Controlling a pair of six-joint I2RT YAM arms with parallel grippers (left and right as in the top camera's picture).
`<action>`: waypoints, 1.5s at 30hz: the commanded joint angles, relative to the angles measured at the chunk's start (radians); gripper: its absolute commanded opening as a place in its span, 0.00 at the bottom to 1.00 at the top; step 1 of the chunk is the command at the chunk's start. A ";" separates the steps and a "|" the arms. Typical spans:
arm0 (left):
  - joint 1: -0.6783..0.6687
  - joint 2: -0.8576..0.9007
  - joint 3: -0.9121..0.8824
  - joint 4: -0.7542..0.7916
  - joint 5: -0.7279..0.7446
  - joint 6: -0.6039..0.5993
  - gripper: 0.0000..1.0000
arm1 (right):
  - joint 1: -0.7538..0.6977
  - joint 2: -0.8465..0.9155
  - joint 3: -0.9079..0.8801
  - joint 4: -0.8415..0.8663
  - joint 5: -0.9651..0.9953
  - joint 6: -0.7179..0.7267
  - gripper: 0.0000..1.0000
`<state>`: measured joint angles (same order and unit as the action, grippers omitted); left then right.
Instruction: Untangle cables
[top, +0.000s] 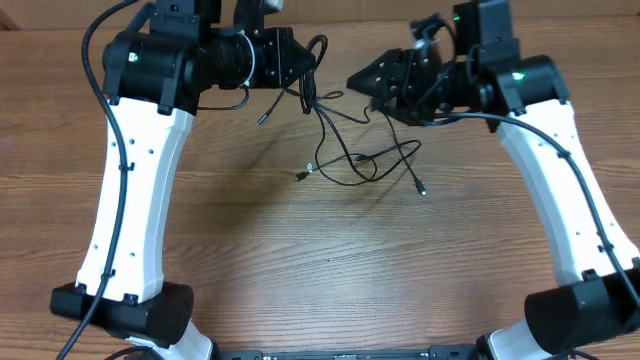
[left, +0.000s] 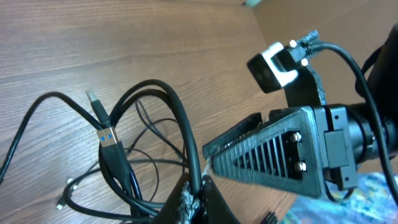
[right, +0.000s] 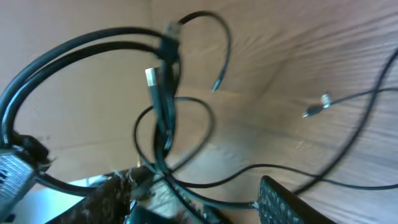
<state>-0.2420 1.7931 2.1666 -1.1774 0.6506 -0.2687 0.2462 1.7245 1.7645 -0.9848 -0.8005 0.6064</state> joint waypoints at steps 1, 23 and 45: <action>-0.021 0.044 0.020 0.005 0.032 0.090 0.04 | 0.000 0.002 0.022 0.007 -0.051 0.016 0.62; -0.038 0.090 0.021 0.070 0.075 0.137 0.04 | 0.056 0.088 0.021 -0.091 0.084 0.045 0.03; 0.155 0.069 0.179 0.104 0.286 0.051 0.04 | -0.014 0.088 -0.263 -0.204 0.670 -0.051 0.04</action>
<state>-0.0872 1.8832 2.3177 -1.0691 0.8398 -0.2066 0.2623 1.8172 1.5188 -1.2156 -0.1589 0.6018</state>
